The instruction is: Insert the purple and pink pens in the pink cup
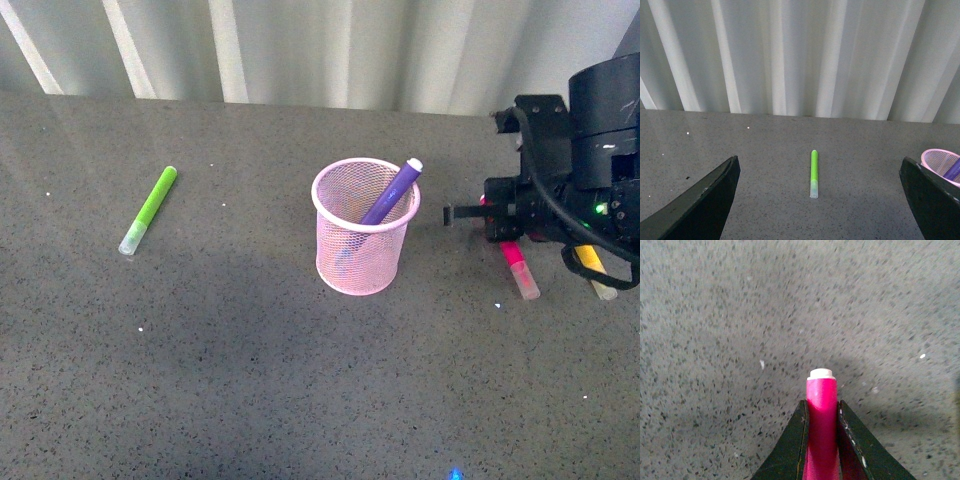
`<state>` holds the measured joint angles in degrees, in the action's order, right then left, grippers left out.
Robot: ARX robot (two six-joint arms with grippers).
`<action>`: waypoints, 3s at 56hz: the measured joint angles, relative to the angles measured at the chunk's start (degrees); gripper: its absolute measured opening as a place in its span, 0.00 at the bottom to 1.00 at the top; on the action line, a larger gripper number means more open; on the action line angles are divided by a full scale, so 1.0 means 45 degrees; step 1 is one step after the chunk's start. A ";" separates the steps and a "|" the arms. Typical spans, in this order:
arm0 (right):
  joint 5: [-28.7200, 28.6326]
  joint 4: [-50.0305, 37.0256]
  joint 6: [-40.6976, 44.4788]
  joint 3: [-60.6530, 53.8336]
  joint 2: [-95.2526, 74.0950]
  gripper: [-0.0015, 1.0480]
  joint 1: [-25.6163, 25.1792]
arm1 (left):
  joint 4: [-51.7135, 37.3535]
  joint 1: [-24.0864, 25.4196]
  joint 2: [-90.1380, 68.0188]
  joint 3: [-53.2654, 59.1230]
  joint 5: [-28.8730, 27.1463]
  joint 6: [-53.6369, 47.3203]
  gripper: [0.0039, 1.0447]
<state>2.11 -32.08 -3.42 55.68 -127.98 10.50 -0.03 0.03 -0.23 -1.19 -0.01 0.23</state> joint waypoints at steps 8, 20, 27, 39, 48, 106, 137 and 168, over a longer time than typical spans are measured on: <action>0.0578 -0.1073 -0.0209 -0.0350 0.1336 0.11 -0.0253 | 0.0000 0.0000 0.0000 0.0000 0.0000 -0.0005 0.94; 0.0418 -0.3123 -0.0335 -0.0962 0.3915 0.11 -0.0194 | 0.0000 0.0000 0.0000 0.0000 0.0000 0.0000 0.94; -0.0724 -0.5168 -0.0277 -0.1695 0.5153 0.11 0.0301 | 0.0000 0.0000 0.0000 0.0000 0.0005 0.0000 0.94; -0.2608 -0.8296 0.0146 -0.2807 0.5153 0.11 0.1554 | 0.0000 0.0000 0.0000 0.0000 0.0000 0.0000 0.94; -0.3269 -0.9777 0.0049 -0.3084 0.3876 0.11 0.2346 | 0.0000 0.0000 0.0005 0.0000 0.0000 -0.0005 0.94; -0.3502 -1.0574 -0.0389 -0.1438 0.0457 0.11 0.3390 | 0.0000 0.0000 0.0005 0.0000 0.0000 0.0000 0.94; -0.3502 -1.0574 -0.0335 -0.1452 0.0413 0.93 0.3390 | 0.0000 0.0000 0.0005 0.0000 0.0000 0.0000 0.94; -0.3342 -1.0574 -0.0160 -0.2487 0.0418 0.93 0.3172 | 0.0000 0.0000 0.0005 0.0000 0.0000 0.0000 0.94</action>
<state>-12.93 -79.66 -4.14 44.49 -126.10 24.77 -0.03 0.03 -0.21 -1.19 -0.01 0.23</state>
